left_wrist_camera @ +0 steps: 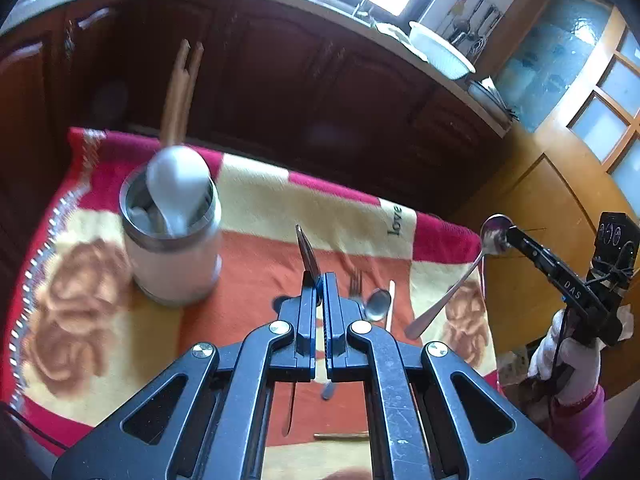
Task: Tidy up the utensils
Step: 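Carry the knife with the left tool while the right tool carries the spoon to the canister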
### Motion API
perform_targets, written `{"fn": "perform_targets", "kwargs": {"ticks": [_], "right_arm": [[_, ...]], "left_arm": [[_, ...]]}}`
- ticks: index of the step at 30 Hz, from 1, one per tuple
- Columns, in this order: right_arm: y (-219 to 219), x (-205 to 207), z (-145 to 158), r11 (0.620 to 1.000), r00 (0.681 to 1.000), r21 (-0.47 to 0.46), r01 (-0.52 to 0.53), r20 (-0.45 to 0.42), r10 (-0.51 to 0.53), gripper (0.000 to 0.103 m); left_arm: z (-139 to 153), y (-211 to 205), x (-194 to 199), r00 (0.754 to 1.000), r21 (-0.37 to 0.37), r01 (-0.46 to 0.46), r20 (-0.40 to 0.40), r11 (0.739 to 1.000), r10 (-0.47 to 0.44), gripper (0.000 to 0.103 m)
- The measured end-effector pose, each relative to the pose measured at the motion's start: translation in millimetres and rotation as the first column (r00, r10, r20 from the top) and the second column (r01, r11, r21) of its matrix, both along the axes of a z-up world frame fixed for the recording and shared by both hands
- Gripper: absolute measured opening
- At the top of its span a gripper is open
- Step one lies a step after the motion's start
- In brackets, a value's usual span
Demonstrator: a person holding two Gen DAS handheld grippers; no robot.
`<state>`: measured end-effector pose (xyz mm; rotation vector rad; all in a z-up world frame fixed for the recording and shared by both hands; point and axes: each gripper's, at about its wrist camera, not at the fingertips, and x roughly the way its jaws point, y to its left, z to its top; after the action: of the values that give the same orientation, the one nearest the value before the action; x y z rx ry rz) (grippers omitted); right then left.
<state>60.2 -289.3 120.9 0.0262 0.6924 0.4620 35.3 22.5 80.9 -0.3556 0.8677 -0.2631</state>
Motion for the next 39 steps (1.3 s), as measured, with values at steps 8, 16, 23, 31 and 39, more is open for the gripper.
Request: {"fn": "perform_targets", "kwargs": {"ticks": [8, 16, 23, 31, 39], "right_arm": [[52, 4, 12, 0.996, 0.996, -0.005, -0.089, 0.015, 0.089, 0.002], [92, 10, 27, 0.988, 0.988, 0.005, -0.152, 0.038, 0.152, 0.002], [129, 19, 47, 0.979, 0.977, 0.011, -0.202, 0.076, 0.201, 0.002], [168, 35, 62, 0.972, 0.967, 0.02, -0.234, 0.108, 0.231, 0.002], [209, 52, 60, 0.97, 0.96, -0.055, -0.236, 0.144, 0.241, 0.002]], "left_arm": [[25, 20, -1, 0.998, 0.041, -0.042, 0.051, 0.998, 0.039, 0.001], [52, 43, 5, 0.992, 0.07, -0.078, 0.107, 0.995, 0.07, 0.001], [78, 74, 21, 0.98, 0.069, -0.135, 0.16, 0.989, 0.122, 0.001], [98, 105, 50, 0.957, 0.043, -0.206, 0.218, 0.978, 0.192, 0.001], [83, 112, 76, 0.933, 0.03, -0.25, 0.275, 0.968, 0.232, 0.001]]}}
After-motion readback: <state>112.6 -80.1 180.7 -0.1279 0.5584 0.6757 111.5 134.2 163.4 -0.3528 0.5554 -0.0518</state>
